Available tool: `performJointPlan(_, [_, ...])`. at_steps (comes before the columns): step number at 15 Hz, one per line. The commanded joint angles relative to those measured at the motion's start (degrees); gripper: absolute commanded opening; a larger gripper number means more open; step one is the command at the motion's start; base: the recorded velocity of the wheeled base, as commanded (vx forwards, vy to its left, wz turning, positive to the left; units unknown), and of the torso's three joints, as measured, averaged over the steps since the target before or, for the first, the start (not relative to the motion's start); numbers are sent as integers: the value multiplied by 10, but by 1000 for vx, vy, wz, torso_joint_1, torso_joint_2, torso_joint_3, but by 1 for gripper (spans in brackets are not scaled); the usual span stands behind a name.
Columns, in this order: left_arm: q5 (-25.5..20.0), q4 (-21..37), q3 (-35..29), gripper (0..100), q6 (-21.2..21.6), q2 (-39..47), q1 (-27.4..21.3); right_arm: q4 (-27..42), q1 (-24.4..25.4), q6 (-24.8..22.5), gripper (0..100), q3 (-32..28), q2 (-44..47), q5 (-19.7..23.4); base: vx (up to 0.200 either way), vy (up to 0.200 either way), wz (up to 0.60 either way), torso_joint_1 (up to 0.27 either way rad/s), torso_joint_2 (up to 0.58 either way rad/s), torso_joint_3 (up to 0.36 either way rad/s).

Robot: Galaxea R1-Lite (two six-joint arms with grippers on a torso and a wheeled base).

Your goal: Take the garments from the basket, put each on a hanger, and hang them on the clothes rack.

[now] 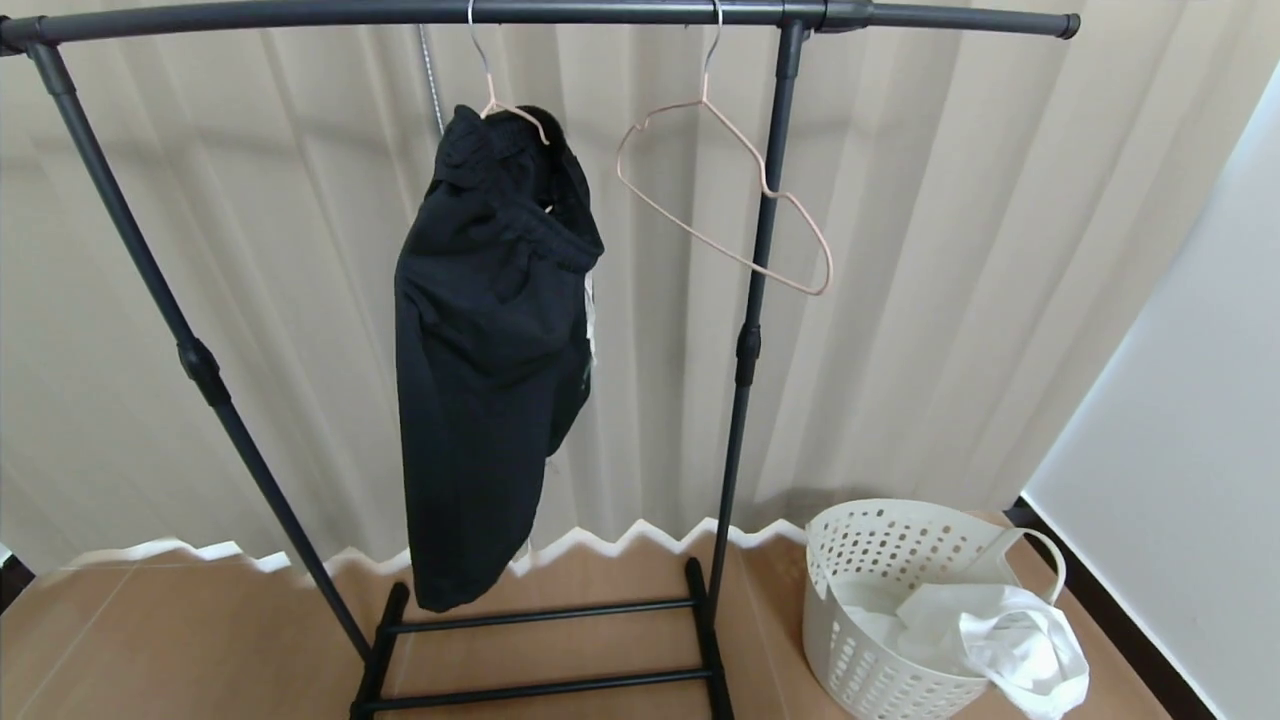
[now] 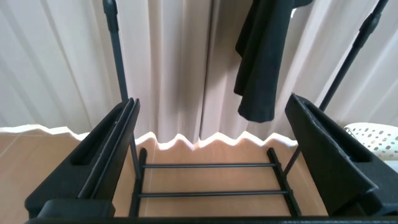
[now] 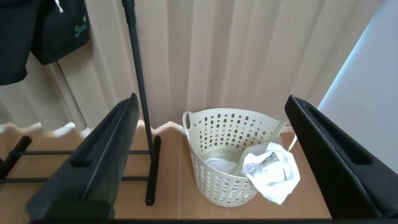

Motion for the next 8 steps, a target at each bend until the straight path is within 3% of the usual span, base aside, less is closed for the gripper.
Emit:
performJointPlan(1, [1, 0, 0, 100, -1, 0, 0, 0, 0, 0, 100, 0, 0, 0, 0, 0, 0, -110, 481, 364])
performJointPlan(5, [1, 0, 0, 100, -1, 0, 0, 0, 0, -1, 100, 0, 0, 0, 0, 0, 0, -83, 464, 377])
performJointPlan(8, [0, 0, 0, 100, -1, 0, 0, 0, 0, -1, 100, 0, 0, 0, 0, 0, 0, -20, 162, 141])
